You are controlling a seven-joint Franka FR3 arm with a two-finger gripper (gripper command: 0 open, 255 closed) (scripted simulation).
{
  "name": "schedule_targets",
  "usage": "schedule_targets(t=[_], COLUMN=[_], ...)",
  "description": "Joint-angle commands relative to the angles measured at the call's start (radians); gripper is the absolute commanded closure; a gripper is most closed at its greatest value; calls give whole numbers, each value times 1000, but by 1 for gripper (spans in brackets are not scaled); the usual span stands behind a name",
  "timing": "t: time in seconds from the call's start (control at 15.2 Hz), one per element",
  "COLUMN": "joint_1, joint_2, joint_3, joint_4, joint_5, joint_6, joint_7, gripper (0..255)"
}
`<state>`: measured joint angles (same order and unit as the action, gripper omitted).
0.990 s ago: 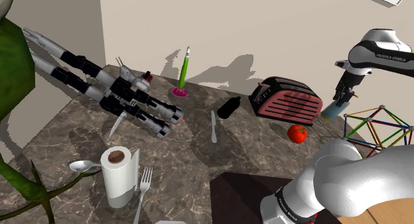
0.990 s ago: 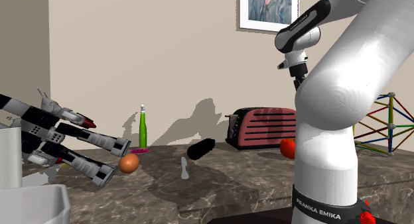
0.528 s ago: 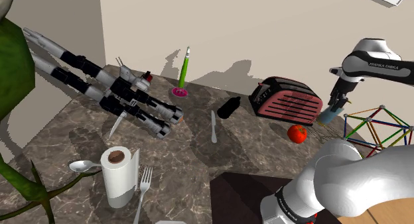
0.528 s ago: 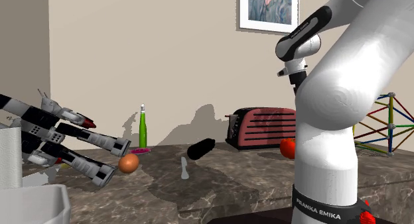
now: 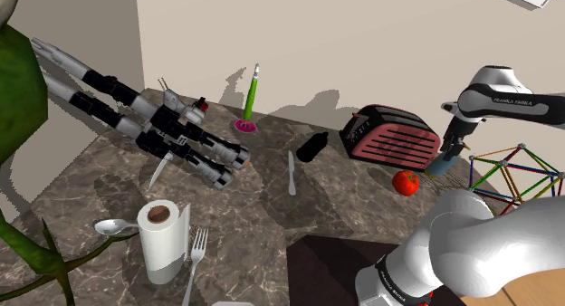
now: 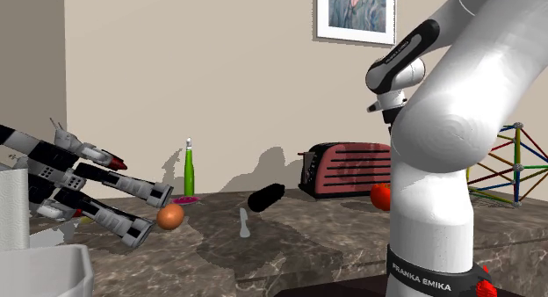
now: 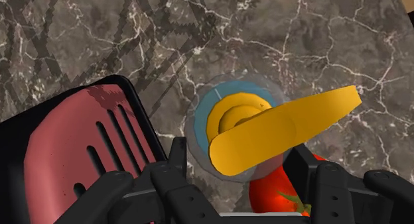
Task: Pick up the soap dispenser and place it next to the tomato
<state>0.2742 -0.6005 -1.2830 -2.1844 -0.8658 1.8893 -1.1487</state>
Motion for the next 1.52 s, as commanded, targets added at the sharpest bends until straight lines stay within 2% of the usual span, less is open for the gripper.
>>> schedule_targets(t=[0.0,0.79,1.32,1.39,1.45], joint_1=[9,106,110,110,110], joint_2=[3,25,25,25,25], joint_3=[-22,-193,-198,-198,-198], joint_4=[-16,-86,-88,-88,-88], joint_5=[-10,-80,-82,-82,-82], joint_6=[24,164,167,167,167], joint_7=[9,66,68,68,68], gripper=[255,255,255,0,0])
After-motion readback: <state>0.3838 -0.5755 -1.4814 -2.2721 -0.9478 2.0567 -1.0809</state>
